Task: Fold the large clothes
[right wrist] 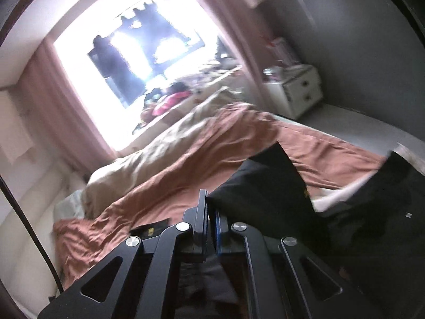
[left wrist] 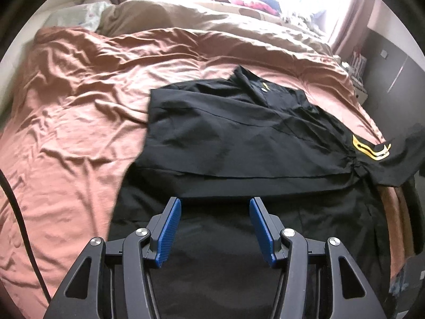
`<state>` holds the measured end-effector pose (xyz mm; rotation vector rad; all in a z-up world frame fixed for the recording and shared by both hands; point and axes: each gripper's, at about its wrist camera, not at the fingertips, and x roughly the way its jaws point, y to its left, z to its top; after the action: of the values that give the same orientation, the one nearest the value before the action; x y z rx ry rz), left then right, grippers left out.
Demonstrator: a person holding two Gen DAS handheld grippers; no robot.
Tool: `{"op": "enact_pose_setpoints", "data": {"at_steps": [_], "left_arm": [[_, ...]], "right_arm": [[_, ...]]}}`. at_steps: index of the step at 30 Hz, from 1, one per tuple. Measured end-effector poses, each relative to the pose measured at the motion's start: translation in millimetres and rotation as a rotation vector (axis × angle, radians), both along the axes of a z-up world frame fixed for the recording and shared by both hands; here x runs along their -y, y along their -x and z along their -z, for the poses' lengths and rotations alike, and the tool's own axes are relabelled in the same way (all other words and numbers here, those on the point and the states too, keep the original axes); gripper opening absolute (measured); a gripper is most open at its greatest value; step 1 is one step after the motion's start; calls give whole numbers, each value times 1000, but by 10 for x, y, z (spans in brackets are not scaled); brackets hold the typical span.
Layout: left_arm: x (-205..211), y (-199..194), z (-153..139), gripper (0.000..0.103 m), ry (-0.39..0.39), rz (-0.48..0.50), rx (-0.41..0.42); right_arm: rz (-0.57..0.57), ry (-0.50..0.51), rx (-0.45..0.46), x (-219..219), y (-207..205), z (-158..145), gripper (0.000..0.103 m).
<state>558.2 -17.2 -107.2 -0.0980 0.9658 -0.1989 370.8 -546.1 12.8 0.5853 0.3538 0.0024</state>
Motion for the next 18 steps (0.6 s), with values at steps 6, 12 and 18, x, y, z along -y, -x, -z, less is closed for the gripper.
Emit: {"op": "enact_pose_setpoints", "data": {"at_steps": [6, 12, 18], "left_arm": [[-478, 177, -139, 56, 29, -64, 31], [-968, 335, -245, 56, 50, -123, 51], [-1328, 467, -260, 56, 62, -160, 65]], "right_arm": [[-104, 43, 19, -670, -143, -269, 1], [-201, 65, 10, -1002, -288, -315, 1], [-281, 81, -37, -1218, -735, -227, 1]]}}
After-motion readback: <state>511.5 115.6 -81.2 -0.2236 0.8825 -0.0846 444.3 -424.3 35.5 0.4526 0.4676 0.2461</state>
